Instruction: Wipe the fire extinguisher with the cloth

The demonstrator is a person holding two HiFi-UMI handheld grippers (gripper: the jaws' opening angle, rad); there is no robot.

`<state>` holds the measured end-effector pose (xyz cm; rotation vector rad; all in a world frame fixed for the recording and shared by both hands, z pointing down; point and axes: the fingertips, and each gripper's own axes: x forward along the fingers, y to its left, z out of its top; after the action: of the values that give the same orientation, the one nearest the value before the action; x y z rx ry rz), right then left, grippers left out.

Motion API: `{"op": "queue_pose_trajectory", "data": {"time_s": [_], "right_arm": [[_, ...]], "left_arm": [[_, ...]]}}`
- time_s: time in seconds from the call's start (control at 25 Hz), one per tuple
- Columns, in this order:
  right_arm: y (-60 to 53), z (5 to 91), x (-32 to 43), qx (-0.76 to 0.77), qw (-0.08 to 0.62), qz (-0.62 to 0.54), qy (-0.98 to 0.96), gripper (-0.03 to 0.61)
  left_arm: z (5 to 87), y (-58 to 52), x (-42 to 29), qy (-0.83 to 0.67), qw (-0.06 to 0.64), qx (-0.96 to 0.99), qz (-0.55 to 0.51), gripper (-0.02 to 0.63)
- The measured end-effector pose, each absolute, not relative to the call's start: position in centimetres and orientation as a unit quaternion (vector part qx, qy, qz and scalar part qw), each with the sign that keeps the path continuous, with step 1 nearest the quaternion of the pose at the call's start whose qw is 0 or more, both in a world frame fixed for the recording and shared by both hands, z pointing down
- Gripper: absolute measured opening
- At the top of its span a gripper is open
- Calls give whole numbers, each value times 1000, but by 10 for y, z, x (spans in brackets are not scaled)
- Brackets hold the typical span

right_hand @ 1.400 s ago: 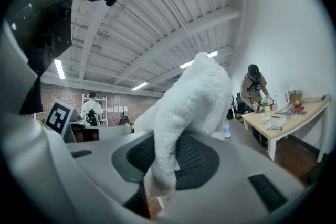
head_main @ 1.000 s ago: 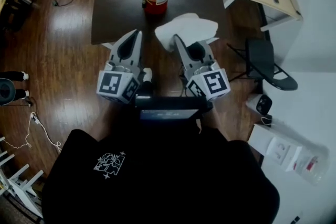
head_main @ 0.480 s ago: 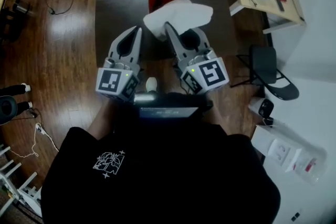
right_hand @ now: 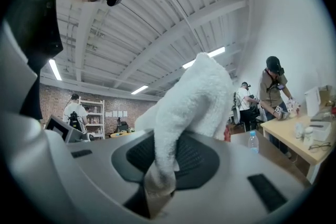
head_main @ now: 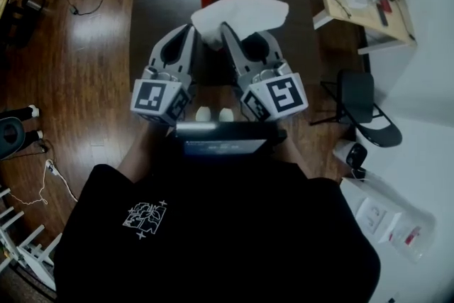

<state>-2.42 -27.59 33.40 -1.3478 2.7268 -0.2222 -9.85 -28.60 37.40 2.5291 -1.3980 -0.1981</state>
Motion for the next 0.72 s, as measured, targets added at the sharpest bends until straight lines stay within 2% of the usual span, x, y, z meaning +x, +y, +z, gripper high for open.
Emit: {"op": "queue_pose_trajectory", "data": {"time_s": [0.2, 0.4, 0.48, 0.56, 0.72], "right_arm": [[-284, 376, -45, -427, 11, -114, 897, 106], [-283, 519, -49, -425, -73, -250, 867, 104], [-280, 550, -43, -419, -83, -273, 862, 105], [-275, 532, -37, -405, -61, -259, 875, 104], [-257, 409, -19, -370, 36, -188, 909, 104]], "left_arm": [[380, -281, -101, -483, 117, 865, -61, 0], [391, -274, -108, -499, 122, 857, -38, 0], [388, -272, -109, -499, 117, 857, -40, 0], [385, -272, -110, -499, 115, 858, -42, 0], [376, -271, -116, -500, 113, 856, -57, 0]]}}
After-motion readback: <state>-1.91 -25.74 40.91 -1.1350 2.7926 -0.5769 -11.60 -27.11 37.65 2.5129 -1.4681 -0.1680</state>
